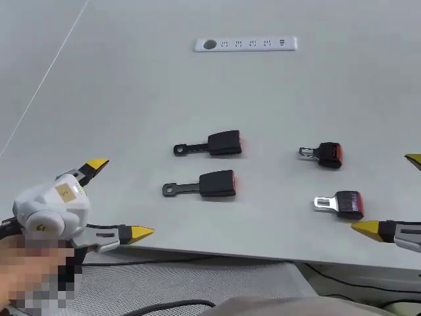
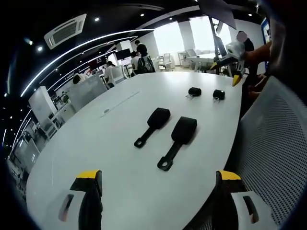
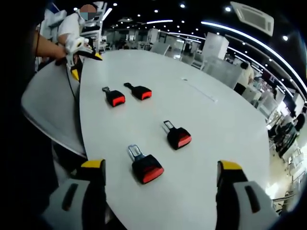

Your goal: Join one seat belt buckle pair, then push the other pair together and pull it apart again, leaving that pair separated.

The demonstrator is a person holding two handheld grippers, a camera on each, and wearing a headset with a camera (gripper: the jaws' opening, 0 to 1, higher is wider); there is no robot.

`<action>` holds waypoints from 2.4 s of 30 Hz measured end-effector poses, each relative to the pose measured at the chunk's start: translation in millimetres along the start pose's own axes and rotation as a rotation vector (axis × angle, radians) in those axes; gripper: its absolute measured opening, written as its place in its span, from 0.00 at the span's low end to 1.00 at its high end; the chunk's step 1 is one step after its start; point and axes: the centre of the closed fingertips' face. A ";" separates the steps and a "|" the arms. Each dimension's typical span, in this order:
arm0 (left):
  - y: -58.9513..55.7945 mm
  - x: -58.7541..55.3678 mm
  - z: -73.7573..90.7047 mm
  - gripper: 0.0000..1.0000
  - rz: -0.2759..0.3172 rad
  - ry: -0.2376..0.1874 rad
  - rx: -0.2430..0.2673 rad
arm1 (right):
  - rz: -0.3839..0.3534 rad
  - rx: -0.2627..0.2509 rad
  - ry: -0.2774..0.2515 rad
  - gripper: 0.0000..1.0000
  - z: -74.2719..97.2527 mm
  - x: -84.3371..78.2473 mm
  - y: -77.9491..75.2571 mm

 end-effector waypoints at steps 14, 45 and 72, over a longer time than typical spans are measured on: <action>-3.7 0.5 -1.5 1.00 -0.014 0.010 -0.008 | -0.001 -0.008 -0.003 0.96 0.1 2.2 -1.4; -3.4 -1.7 -1.7 1.00 0.006 0.006 -0.011 | -0.038 -0.018 0.004 1.00 3.8 1.0 -3.9; -2.1 -3.0 -0.2 1.00 0.014 0.015 -0.001 | -0.194 -0.002 0.064 0.96 2.2 -3.4 -8.9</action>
Point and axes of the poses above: the centre of the closed fingertips' face, and the gripper's own axes: z roughly backward along the fingers, y roughly to its left, x roughly out of its top, and after that the axes turned 13 degrees about -x, right-handed
